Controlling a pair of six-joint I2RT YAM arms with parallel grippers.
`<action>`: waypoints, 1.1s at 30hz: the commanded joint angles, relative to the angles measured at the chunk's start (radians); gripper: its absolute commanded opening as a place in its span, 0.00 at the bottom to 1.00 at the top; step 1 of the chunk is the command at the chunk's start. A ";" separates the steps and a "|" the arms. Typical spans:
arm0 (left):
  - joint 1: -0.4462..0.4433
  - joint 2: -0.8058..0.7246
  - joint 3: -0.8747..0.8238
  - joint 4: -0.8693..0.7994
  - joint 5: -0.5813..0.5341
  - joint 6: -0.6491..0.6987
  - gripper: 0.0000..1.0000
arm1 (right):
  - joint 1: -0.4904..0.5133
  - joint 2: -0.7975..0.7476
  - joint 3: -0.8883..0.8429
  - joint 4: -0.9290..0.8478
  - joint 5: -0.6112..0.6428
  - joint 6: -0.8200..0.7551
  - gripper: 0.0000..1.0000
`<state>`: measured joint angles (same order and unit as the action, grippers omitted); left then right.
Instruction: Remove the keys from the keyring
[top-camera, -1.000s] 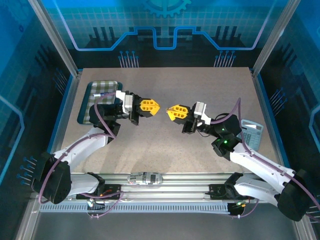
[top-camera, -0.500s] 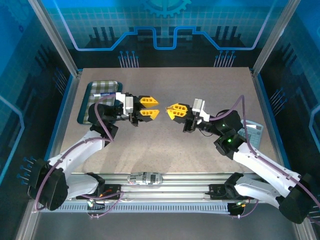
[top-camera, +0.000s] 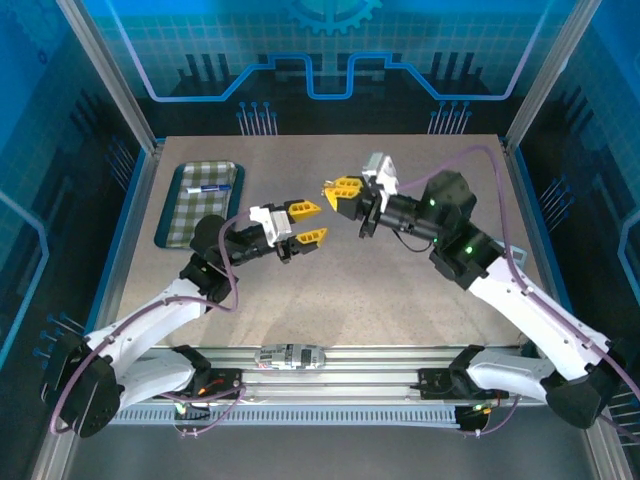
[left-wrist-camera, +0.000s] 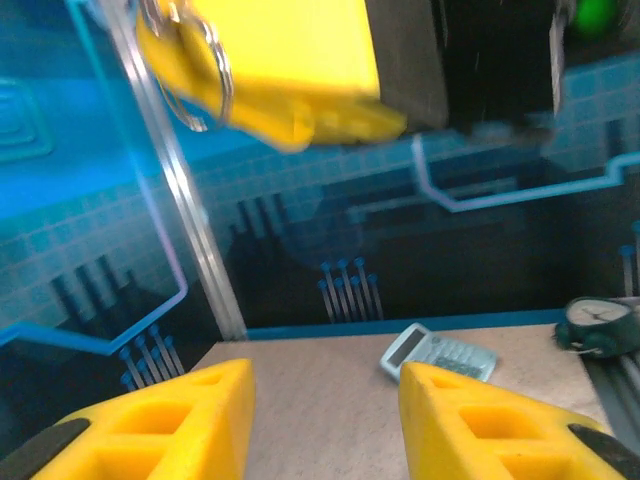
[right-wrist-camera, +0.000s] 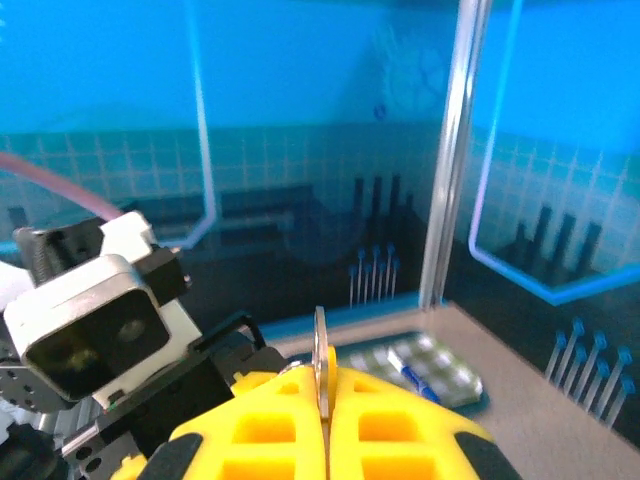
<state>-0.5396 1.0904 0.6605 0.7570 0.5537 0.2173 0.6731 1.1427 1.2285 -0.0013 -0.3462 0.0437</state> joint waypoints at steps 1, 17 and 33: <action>-0.002 0.010 -0.059 0.121 -0.130 -0.003 0.44 | 0.001 0.058 0.136 -0.399 0.090 -0.014 0.00; 0.009 0.259 -0.145 0.645 -0.210 -0.254 0.56 | -0.014 0.188 0.342 -0.637 0.000 0.080 0.00; -0.006 0.313 -0.035 0.645 -0.138 -0.222 0.54 | -0.020 0.200 0.316 -0.607 -0.092 0.139 0.00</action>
<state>-0.5388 1.3937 0.5926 1.3598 0.3859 -0.0204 0.6651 1.3357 1.5383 -0.6128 -0.4030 0.1593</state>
